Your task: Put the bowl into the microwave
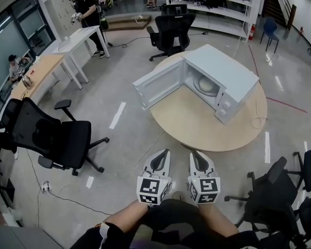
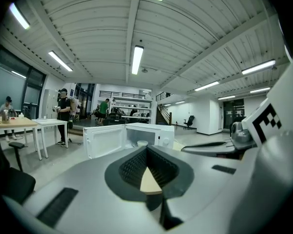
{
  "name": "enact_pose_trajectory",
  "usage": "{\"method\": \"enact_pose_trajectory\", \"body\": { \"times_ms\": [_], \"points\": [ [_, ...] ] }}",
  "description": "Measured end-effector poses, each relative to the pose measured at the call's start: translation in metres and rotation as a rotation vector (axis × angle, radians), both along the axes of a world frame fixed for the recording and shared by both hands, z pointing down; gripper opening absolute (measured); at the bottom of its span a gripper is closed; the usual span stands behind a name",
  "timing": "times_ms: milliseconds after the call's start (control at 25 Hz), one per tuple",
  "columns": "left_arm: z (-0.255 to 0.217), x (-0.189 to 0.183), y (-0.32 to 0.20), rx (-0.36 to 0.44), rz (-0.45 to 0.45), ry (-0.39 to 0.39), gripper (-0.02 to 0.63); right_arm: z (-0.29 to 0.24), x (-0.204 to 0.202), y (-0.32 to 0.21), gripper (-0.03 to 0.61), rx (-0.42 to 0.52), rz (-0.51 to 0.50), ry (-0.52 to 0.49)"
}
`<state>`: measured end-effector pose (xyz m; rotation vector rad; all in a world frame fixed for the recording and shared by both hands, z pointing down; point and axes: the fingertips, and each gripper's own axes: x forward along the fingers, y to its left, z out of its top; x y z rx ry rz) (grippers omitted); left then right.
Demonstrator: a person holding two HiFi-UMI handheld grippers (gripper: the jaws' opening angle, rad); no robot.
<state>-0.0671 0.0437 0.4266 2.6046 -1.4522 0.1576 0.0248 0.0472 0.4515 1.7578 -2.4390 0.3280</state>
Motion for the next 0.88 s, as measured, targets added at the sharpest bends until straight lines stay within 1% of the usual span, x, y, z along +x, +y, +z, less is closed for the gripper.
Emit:
{"method": "enact_pose_trajectory", "body": {
  "times_ms": [560, 720, 880],
  "points": [
    [-0.005, -0.087, 0.086, -0.007, -0.042, 0.030, 0.046, -0.008, -0.081, 0.082, 0.042, 0.001, -0.042, 0.037],
    [0.001, -0.107, 0.107, -0.017, -0.051, 0.039, 0.046, -0.005, -0.097, 0.106, 0.041, -0.009, -0.049, 0.049],
    [0.013, -0.119, 0.131, -0.045, -0.057, 0.050, 0.046, -0.001, -0.106, 0.130, 0.041, -0.024, -0.057, 0.066]
  ]
}}
